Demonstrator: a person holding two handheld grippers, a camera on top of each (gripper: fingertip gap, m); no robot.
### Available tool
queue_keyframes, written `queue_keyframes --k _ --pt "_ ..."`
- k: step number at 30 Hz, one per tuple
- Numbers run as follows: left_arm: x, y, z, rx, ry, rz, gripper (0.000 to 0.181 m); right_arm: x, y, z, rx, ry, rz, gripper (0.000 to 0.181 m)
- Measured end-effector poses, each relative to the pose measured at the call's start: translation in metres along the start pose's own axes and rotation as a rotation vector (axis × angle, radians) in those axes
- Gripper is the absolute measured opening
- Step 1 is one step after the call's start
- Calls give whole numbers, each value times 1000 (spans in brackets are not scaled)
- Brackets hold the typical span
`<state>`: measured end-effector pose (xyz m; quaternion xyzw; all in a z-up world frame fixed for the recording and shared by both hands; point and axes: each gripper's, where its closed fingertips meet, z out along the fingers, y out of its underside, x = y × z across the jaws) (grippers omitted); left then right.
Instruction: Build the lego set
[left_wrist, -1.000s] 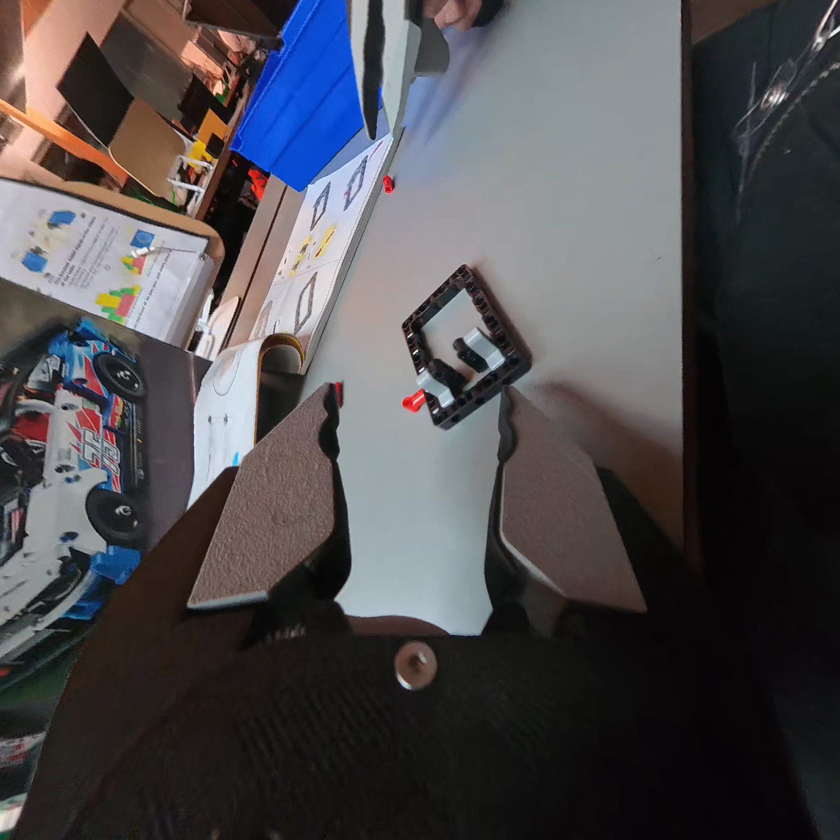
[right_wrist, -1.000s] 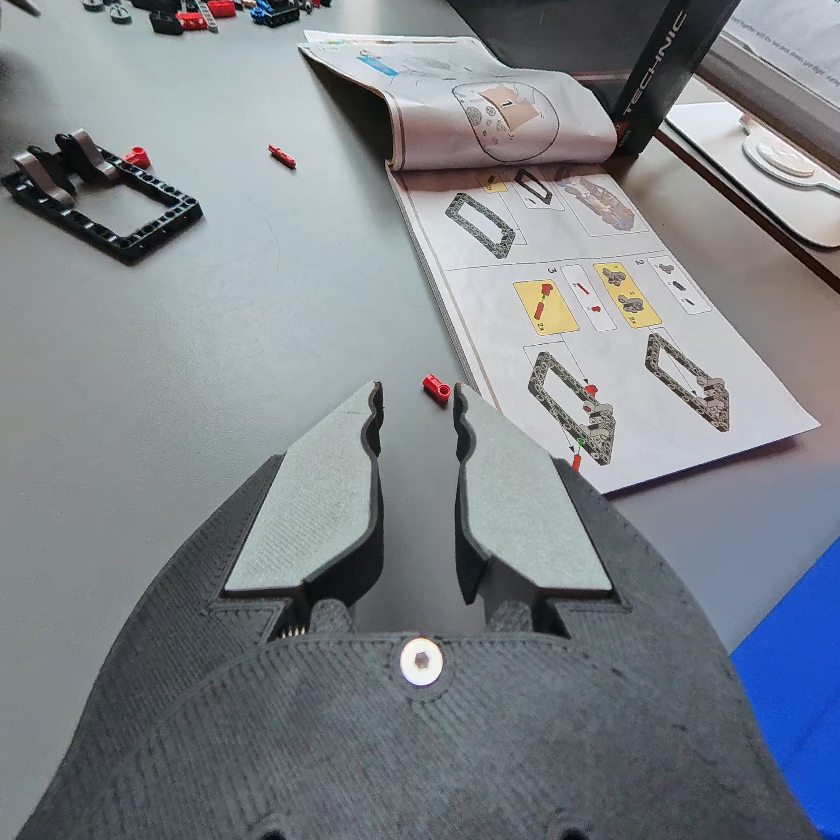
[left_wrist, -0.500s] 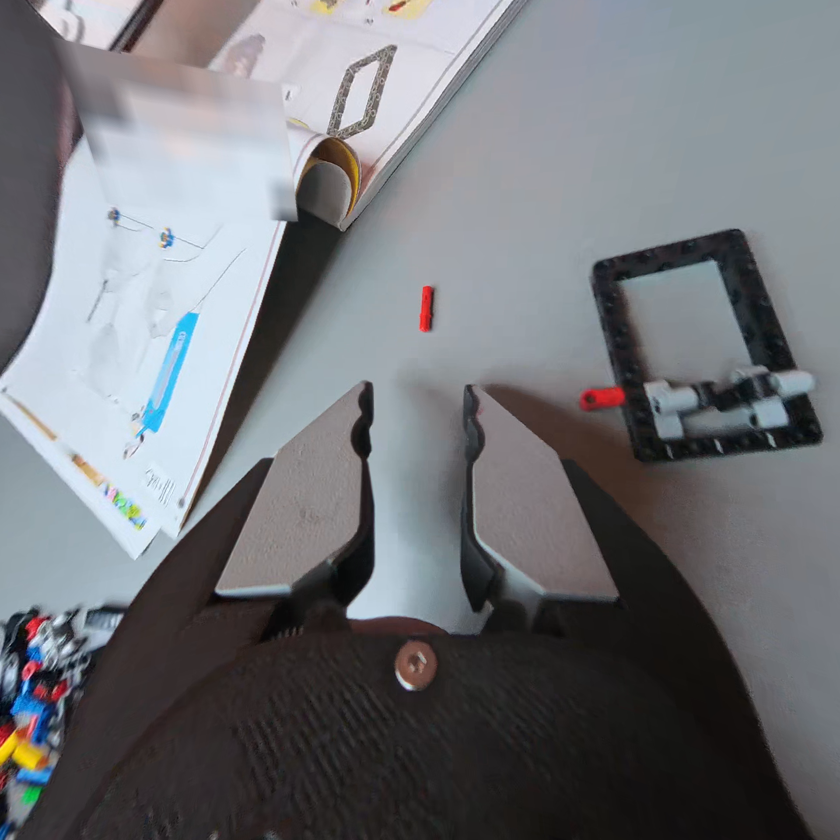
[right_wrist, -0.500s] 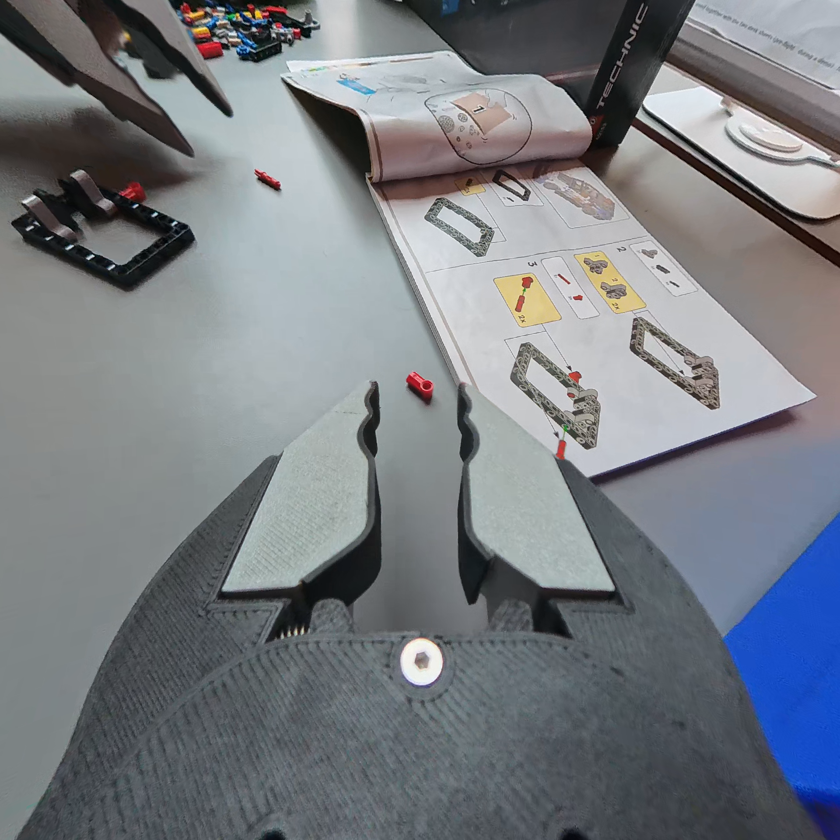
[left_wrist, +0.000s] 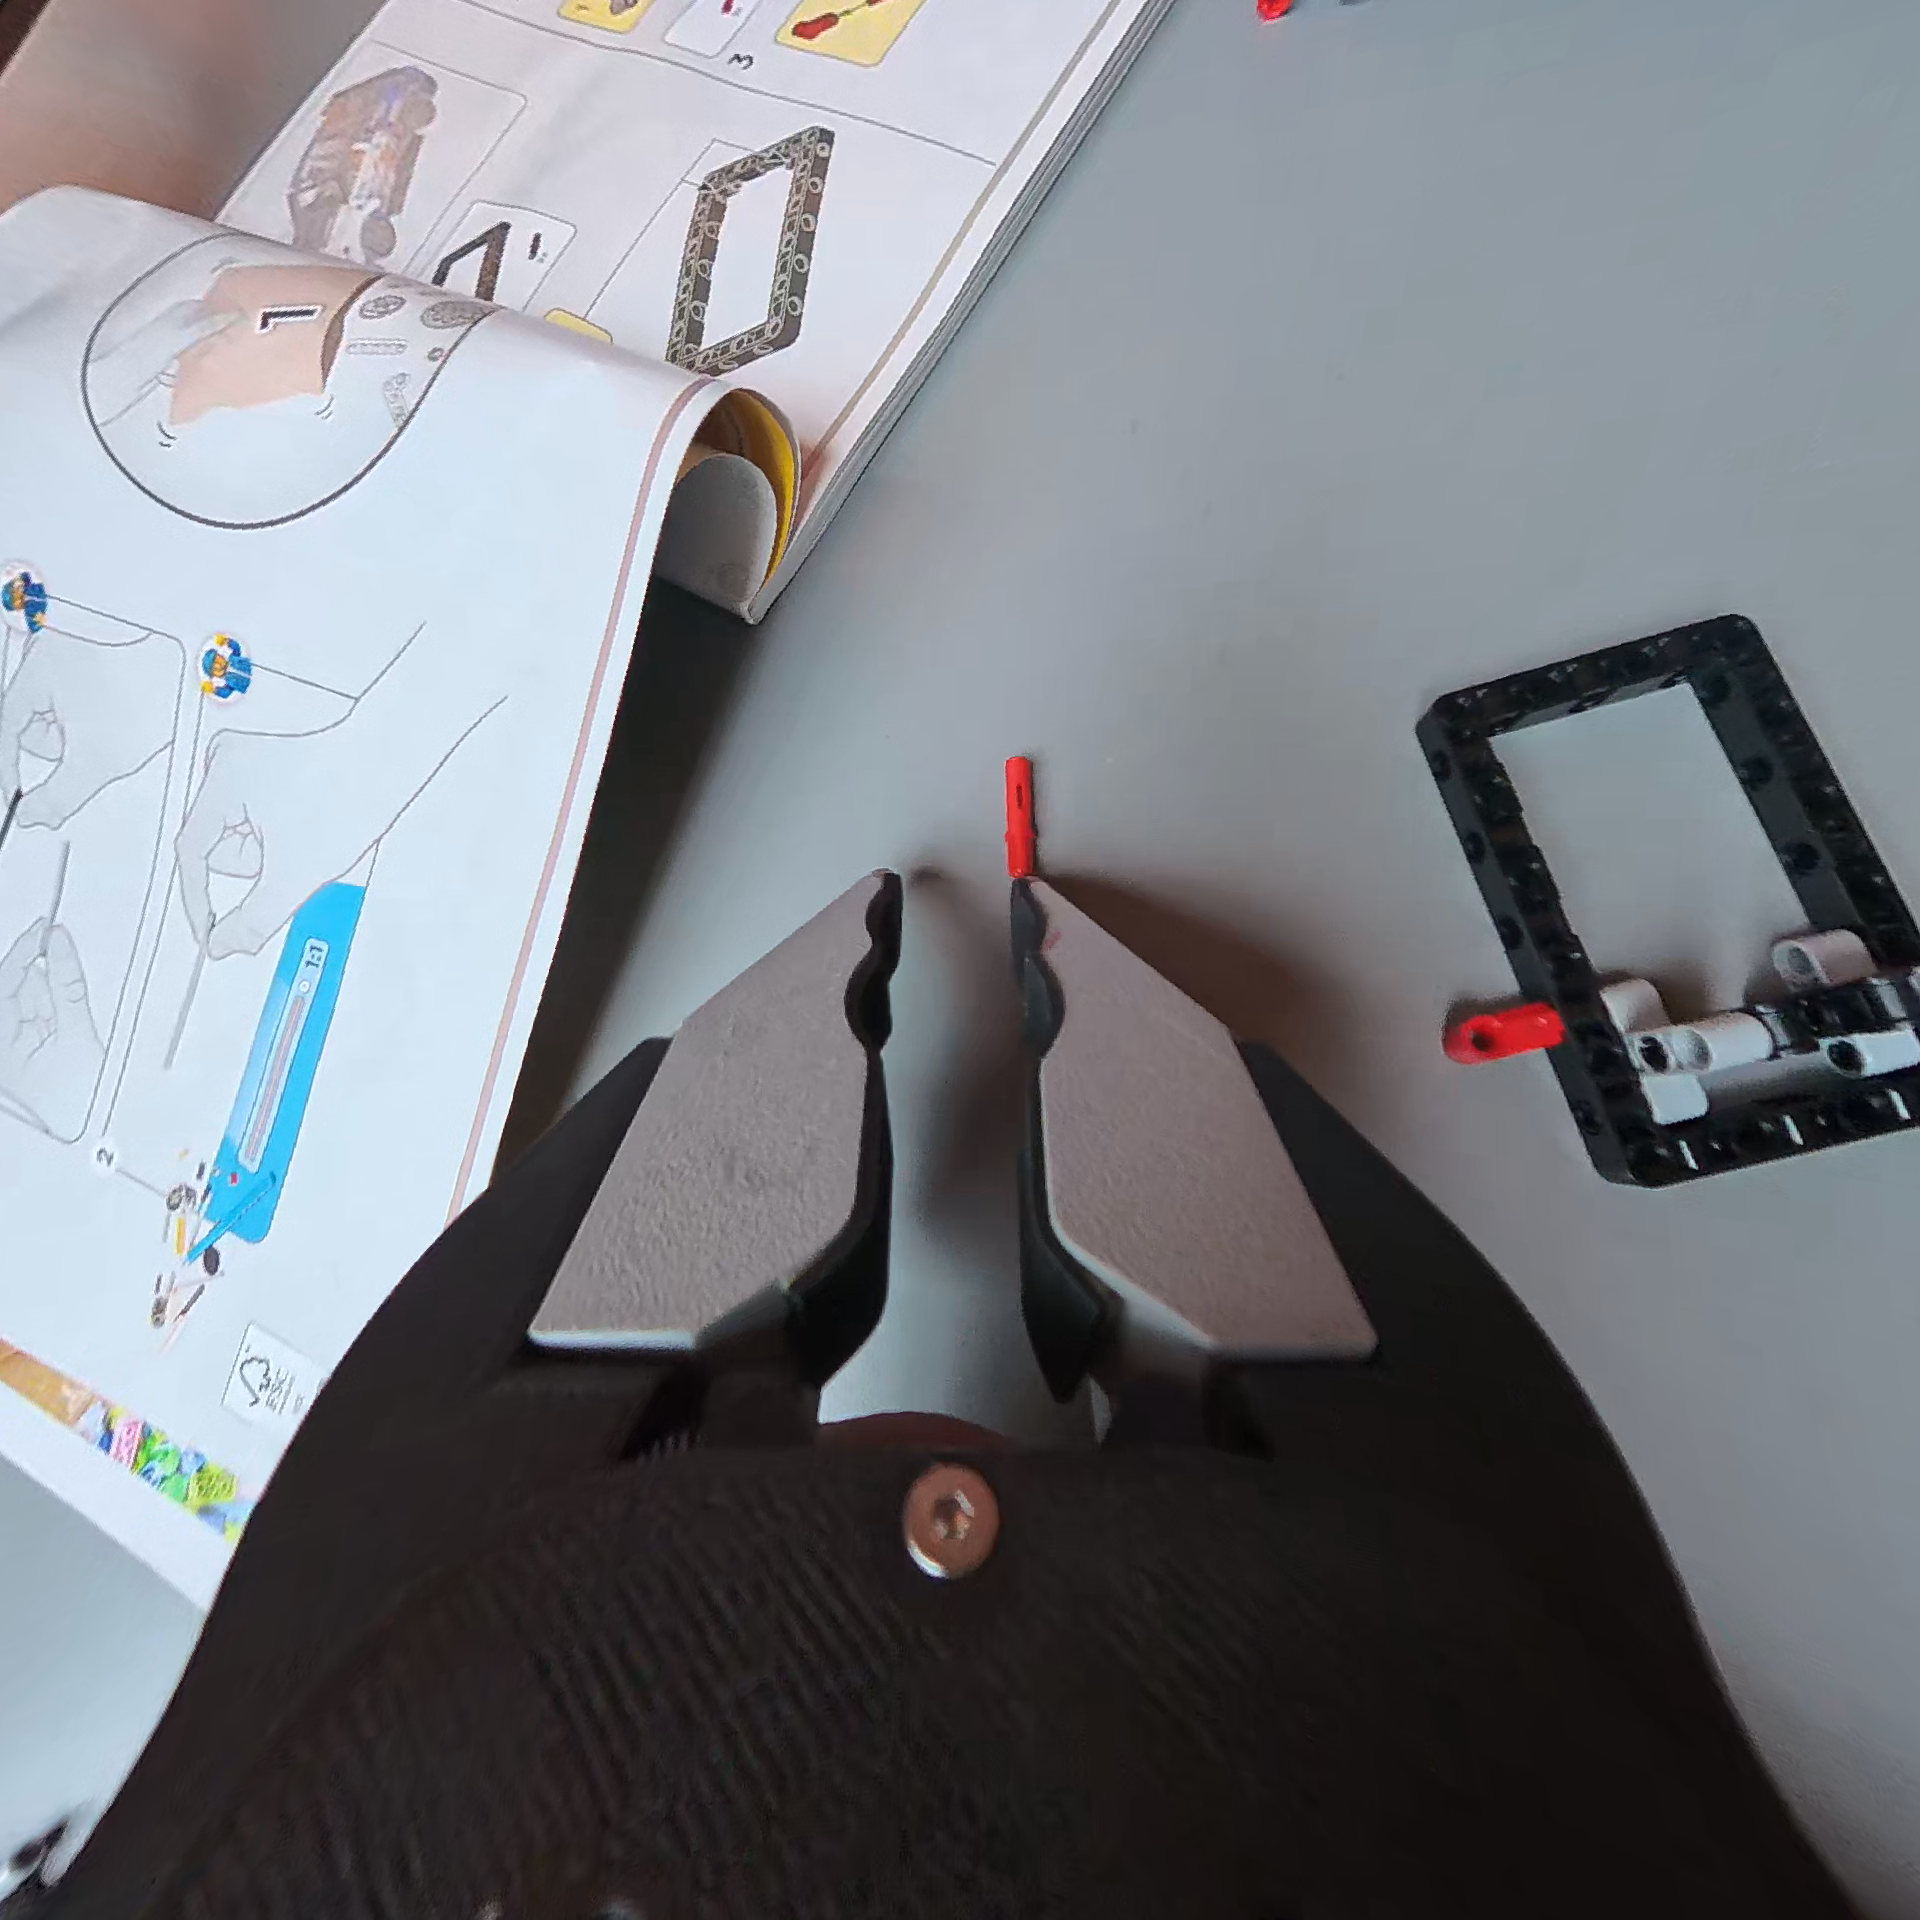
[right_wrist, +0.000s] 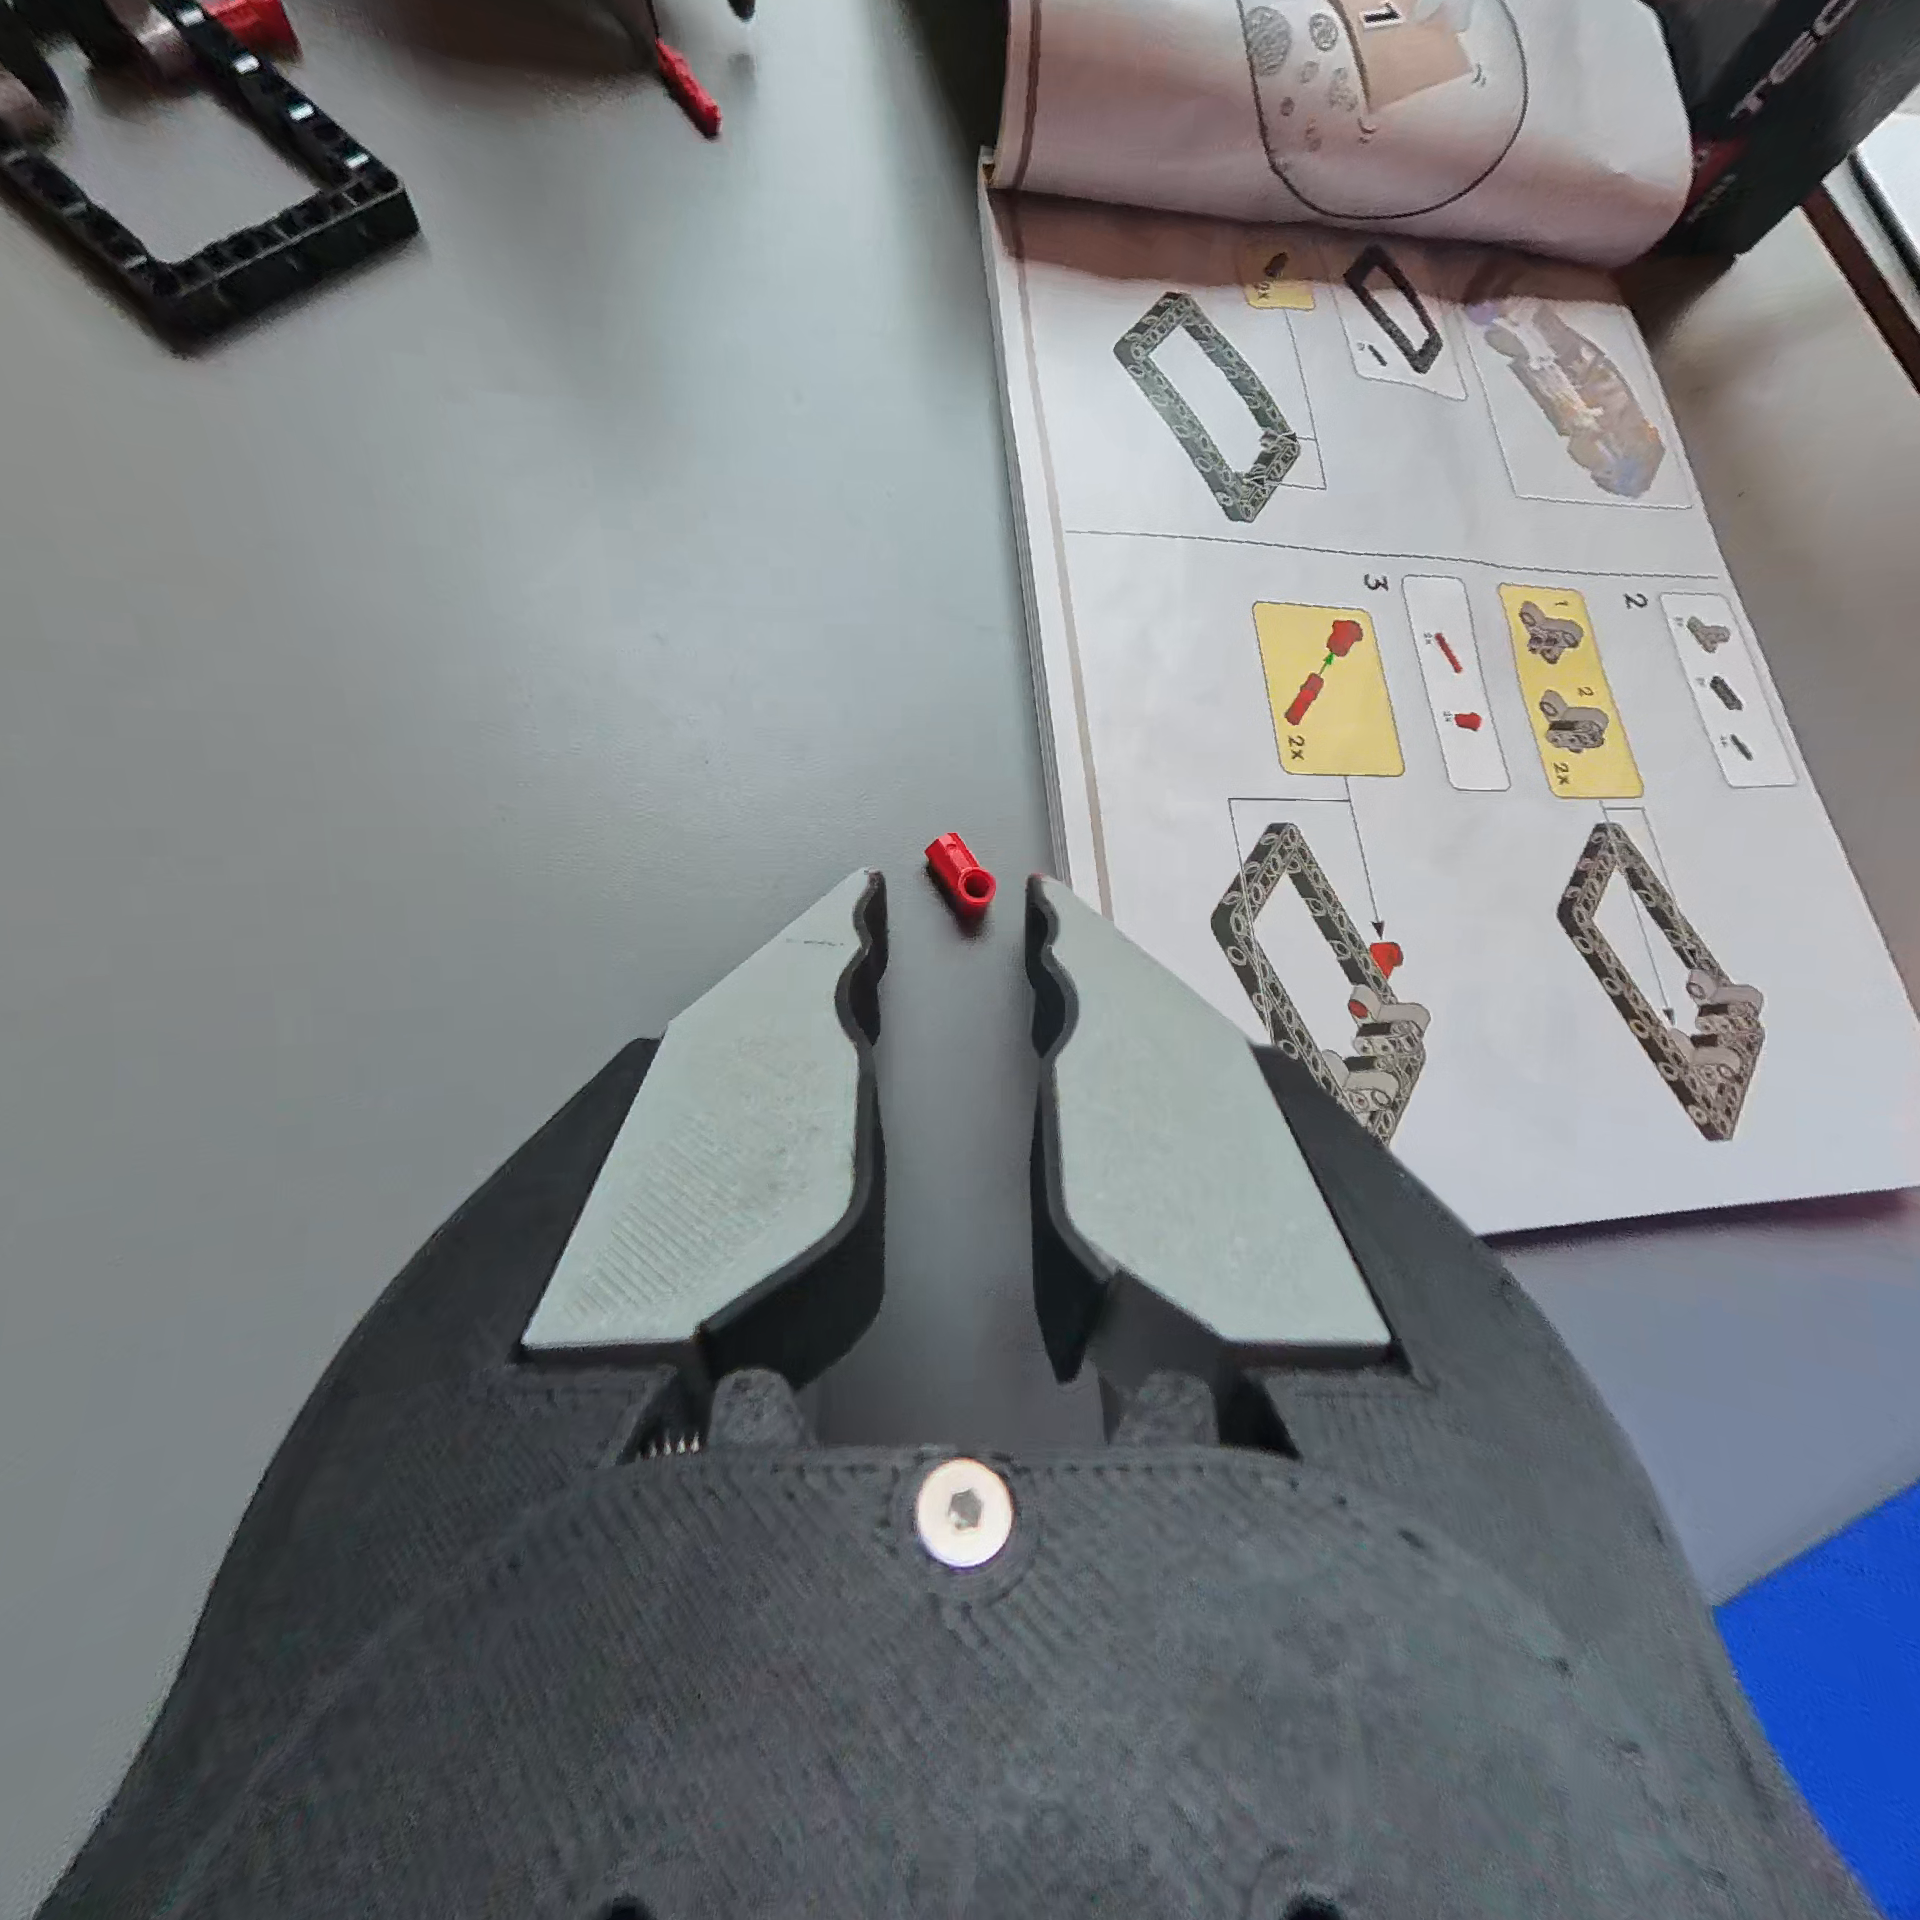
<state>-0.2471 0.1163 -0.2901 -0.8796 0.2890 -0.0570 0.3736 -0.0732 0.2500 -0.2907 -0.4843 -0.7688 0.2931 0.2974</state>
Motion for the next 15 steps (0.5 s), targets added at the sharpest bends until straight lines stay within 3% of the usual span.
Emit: queue_keyframes --k 4,7,15 --pt "2 0 0 4 35 4 19 2 0 2 -5 -7 -36 22" --pt "8 0 0 16 79 -8 17 -3 2 2 -14 -58 -42 4" --pt "12 -3 2 39 102 -23 18 -2 -3 8 -14 -47 -36 5"
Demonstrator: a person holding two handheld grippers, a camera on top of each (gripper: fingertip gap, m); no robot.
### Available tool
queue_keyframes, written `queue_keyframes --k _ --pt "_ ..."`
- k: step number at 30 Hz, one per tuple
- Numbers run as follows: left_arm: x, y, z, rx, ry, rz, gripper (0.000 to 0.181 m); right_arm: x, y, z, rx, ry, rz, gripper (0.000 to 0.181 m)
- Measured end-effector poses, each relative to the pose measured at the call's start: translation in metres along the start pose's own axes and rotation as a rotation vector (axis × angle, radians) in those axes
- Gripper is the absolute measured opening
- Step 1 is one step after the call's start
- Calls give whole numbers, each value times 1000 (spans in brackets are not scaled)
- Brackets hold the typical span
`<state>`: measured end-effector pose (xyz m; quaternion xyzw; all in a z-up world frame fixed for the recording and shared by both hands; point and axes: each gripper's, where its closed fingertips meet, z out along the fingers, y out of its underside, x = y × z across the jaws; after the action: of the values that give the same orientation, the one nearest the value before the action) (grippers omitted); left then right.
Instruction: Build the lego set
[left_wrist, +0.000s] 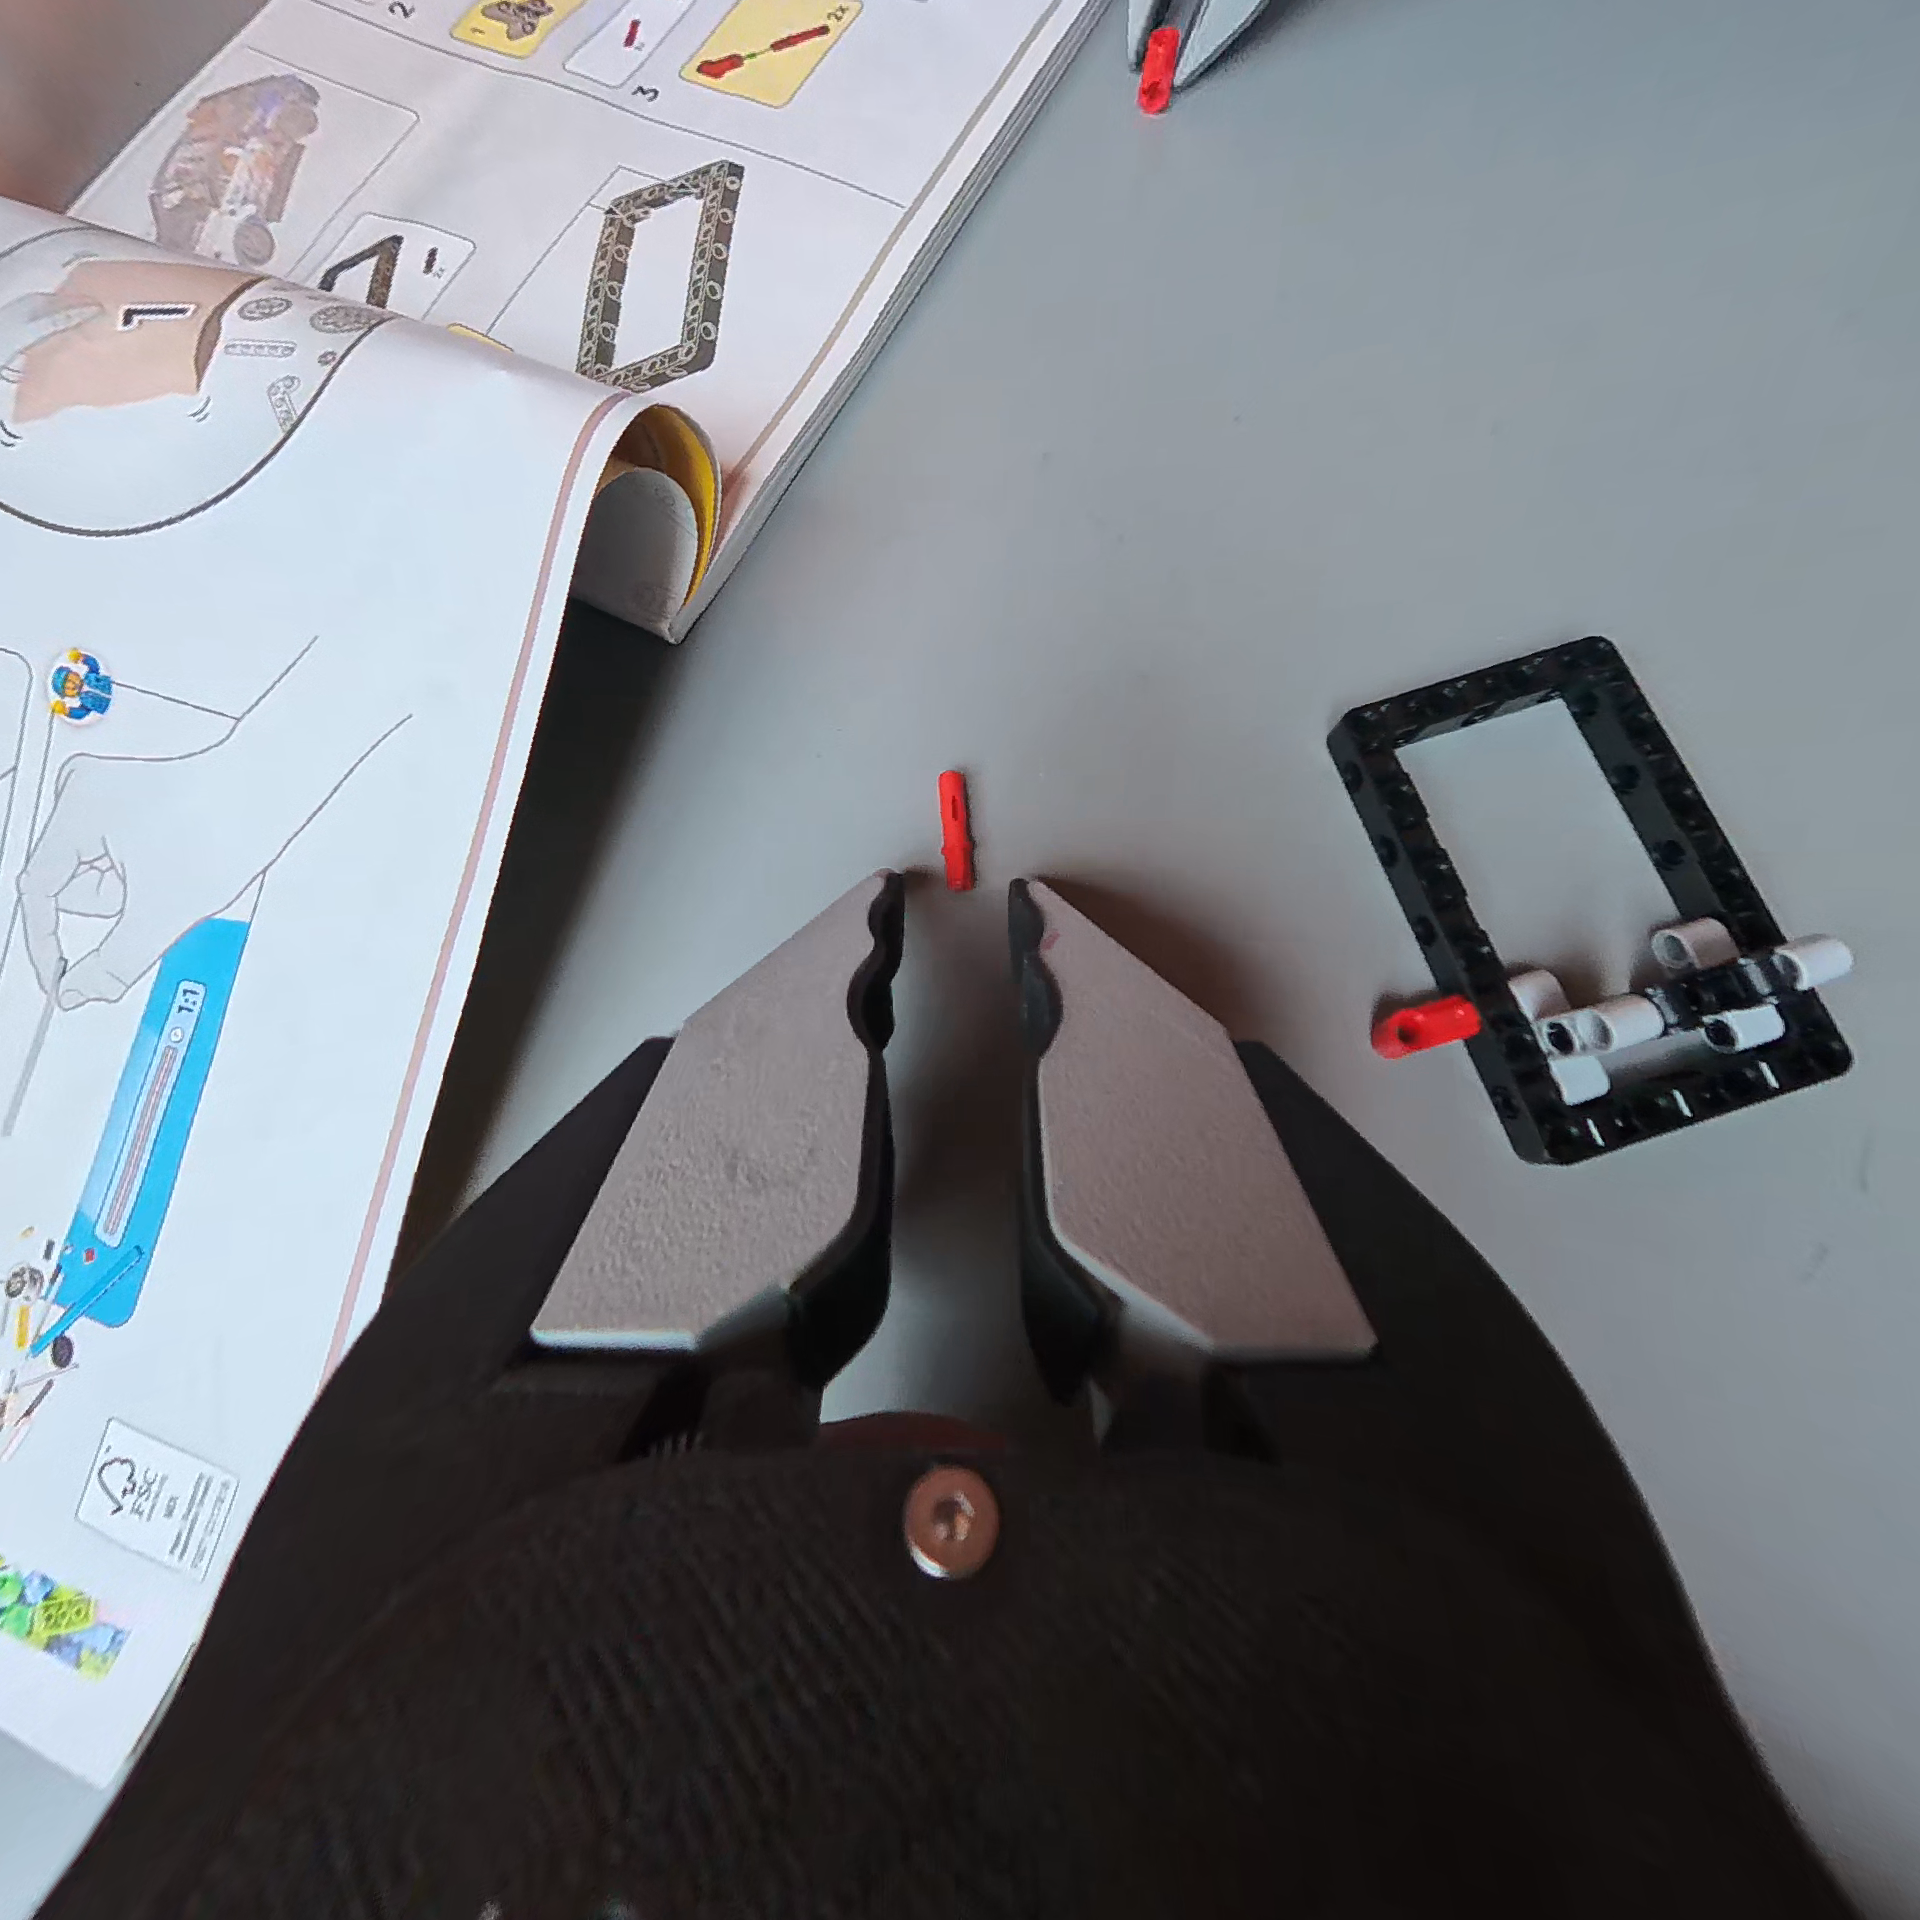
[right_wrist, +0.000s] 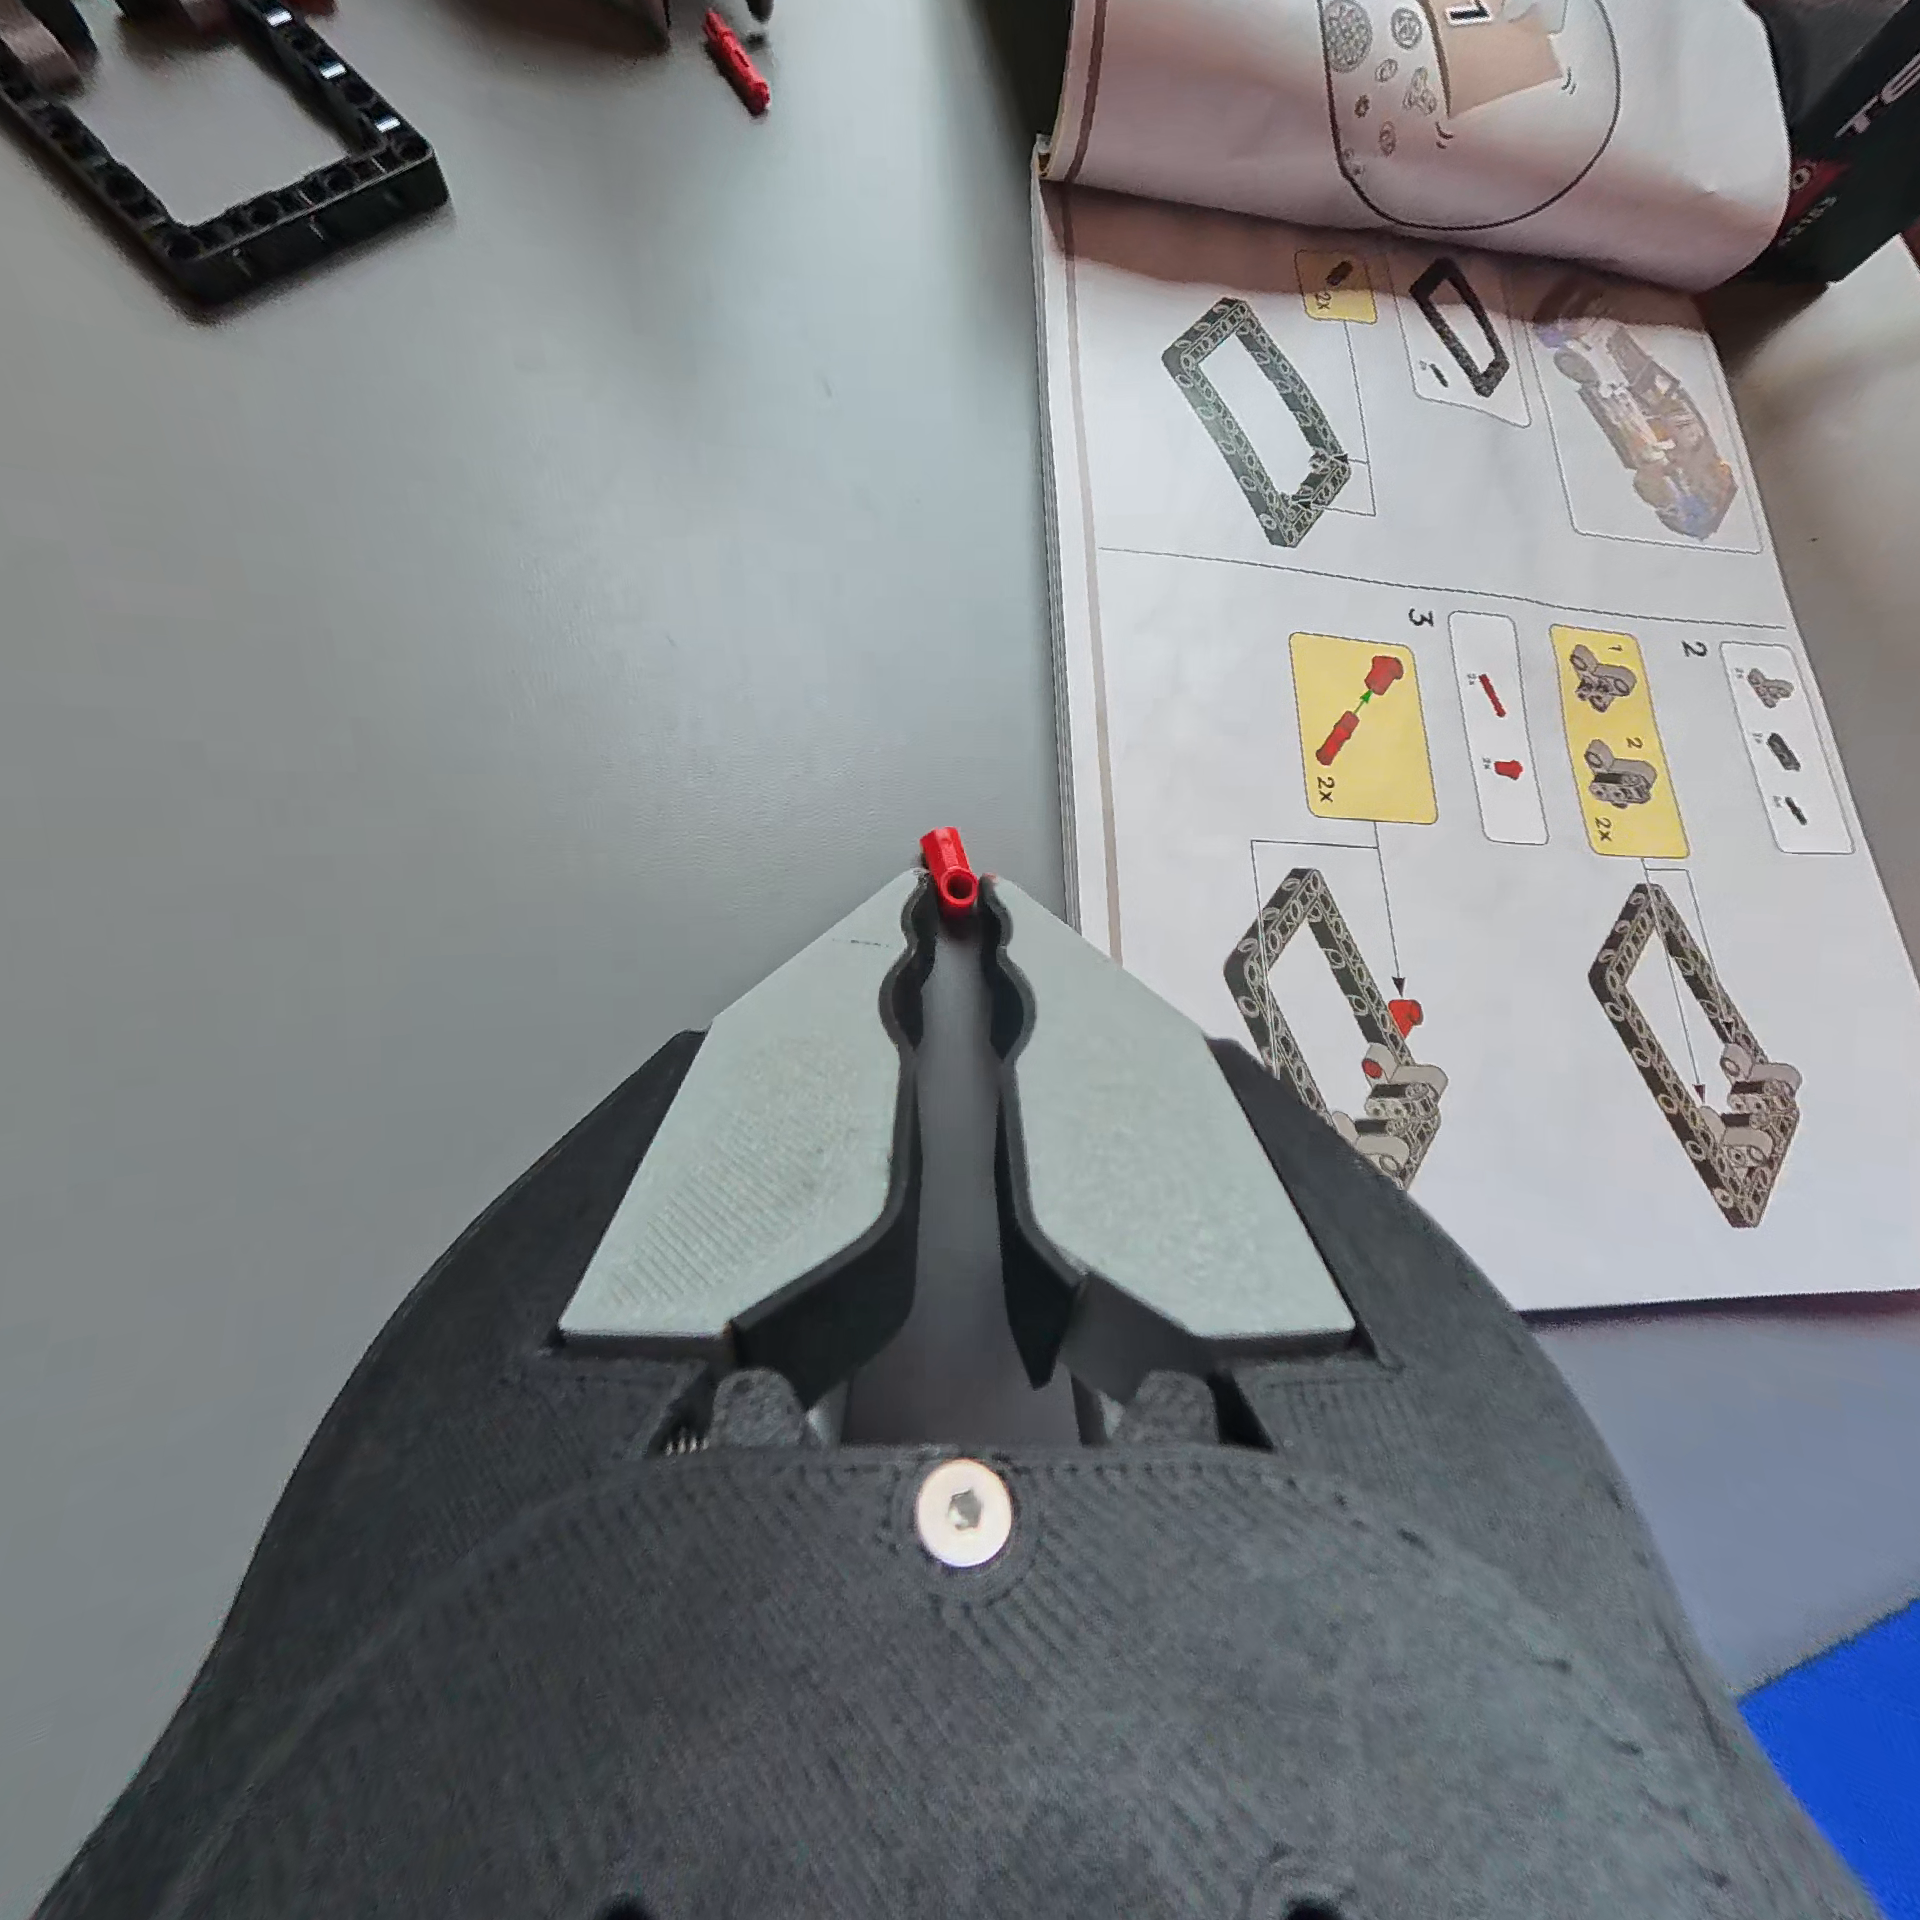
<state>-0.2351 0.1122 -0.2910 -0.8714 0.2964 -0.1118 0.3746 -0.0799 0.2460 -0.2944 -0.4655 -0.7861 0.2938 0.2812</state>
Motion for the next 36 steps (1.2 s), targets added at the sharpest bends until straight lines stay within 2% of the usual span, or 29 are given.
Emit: queue_keyframes --k 4,6,11,15,16,19,21,25,27,30,36 --pt "1 -4 4 0 1 10 15 -5 -13 7 24 5 -15 4" --pt "1 -5 6 -3 3 21 3 -12 -28 12 71 -13 -21 4" --pt "4 -10 11 -1 3 56 3 -26 -53 36 68 -49 -29 4" --pt "19 -20 21 2 43 113 3 -36 -65 50 59 -73 -58 4" --pt "23 -23 24 2 62 104 5 -38 -67 52 58 -76 -63 4" --pt "33 -26 28 -12 103 59 25 -39 -67 55 46 -82 -61 4" --pt "30 -22 22 -32 67 68 30 -38 -69 54 56 -79 -58 4" --pt "24 -17 10 -25 21 65 24 -39 -70 51 79 -94 -44 4" --pt "25 -16 9 -39 29 50 14 -40 -71 50 85 -96 -44 4" --pt "38 -18 11 -73 59 77 22 -42 -71 47 95 -103 -49 4" --pt "45 -22 23 -160 70 133 23 -46 -70 45 97 -109 -57 4"
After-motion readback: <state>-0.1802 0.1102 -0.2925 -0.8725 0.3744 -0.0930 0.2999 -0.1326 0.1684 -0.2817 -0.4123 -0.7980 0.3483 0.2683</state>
